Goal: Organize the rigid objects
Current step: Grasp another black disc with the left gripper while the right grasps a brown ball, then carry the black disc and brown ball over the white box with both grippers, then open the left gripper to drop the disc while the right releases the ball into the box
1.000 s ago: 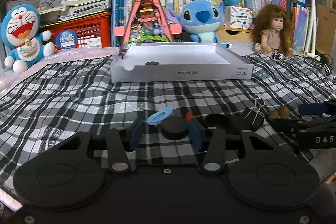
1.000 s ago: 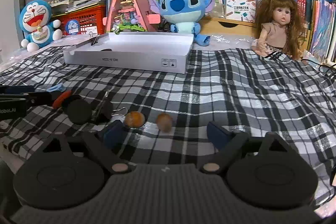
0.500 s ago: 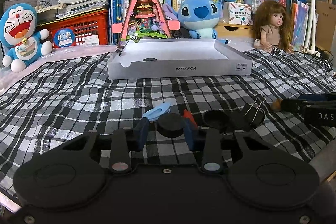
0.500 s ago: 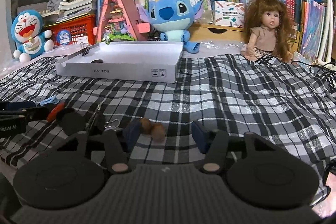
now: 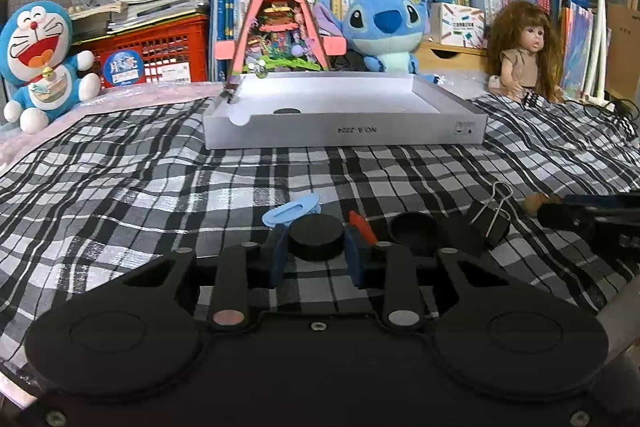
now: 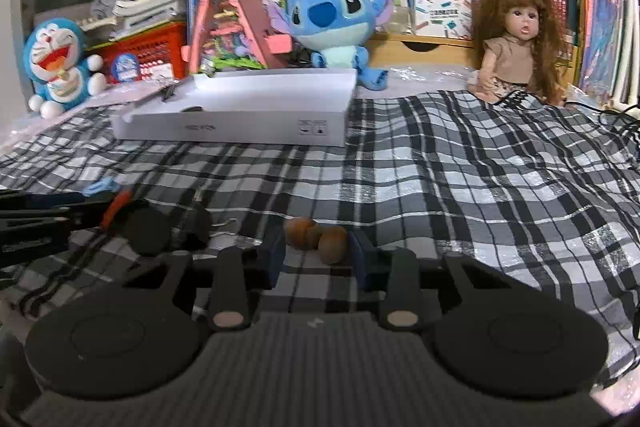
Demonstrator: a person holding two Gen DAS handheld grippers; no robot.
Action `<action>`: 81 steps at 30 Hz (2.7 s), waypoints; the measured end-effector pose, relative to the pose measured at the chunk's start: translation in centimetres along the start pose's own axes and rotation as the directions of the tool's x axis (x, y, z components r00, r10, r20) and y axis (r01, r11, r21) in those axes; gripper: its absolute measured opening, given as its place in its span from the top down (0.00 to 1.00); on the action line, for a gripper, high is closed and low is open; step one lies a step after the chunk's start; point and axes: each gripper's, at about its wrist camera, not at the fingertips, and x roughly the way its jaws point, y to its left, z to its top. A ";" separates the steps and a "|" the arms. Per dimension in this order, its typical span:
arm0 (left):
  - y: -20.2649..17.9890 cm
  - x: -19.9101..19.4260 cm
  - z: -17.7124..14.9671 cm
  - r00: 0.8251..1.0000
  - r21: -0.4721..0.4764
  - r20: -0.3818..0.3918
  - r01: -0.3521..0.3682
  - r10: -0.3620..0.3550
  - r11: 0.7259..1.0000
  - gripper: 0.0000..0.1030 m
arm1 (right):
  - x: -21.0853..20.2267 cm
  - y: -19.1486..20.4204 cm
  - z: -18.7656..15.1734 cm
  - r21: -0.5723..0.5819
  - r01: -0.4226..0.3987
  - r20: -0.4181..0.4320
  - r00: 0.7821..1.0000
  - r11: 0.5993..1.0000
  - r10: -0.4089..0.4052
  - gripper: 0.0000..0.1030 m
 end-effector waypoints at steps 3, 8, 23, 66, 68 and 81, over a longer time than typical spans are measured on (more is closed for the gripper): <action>0.3 0.0 0.0 1.000 -0.007 -0.002 -0.005 0.005 1.000 0.72 | -0.7 0.3 -0.1 -0.033 -0.013 0.008 1.000 0.999 0.013 0.60; 0.5 0.2 0.1 1.000 -0.006 -0.005 -0.003 0.003 1.000 0.72 | -0.7 -0.3 0.0 -0.027 0.016 -0.005 1.000 1.000 -0.017 0.76; -0.5 0.9 0.5 1.000 0.019 -0.003 -0.017 0.017 1.000 0.71 | 0.8 -0.1 0.1 -0.037 0.048 -0.041 0.998 0.998 -0.050 0.78; 5.9 21.0 18.3 0.967 -0.161 -0.253 -0.027 -0.015 0.987 0.71 | 19.1 -1.0 16.8 0.214 -0.015 -0.278 0.958 0.977 0.076 0.78; 5.8 22.2 18.3 0.966 -0.162 -0.260 -0.031 -0.013 0.986 0.71 | 20.3 -0.8 16.9 0.212 0.000 -0.296 0.953 0.977 0.065 0.78; 4.2 24.7 16.9 0.966 -0.073 -0.257 -0.047 0.027 0.996 0.71 | 23.4 0.1 16.5 0.187 0.010 -0.336 0.940 0.982 0.054 0.78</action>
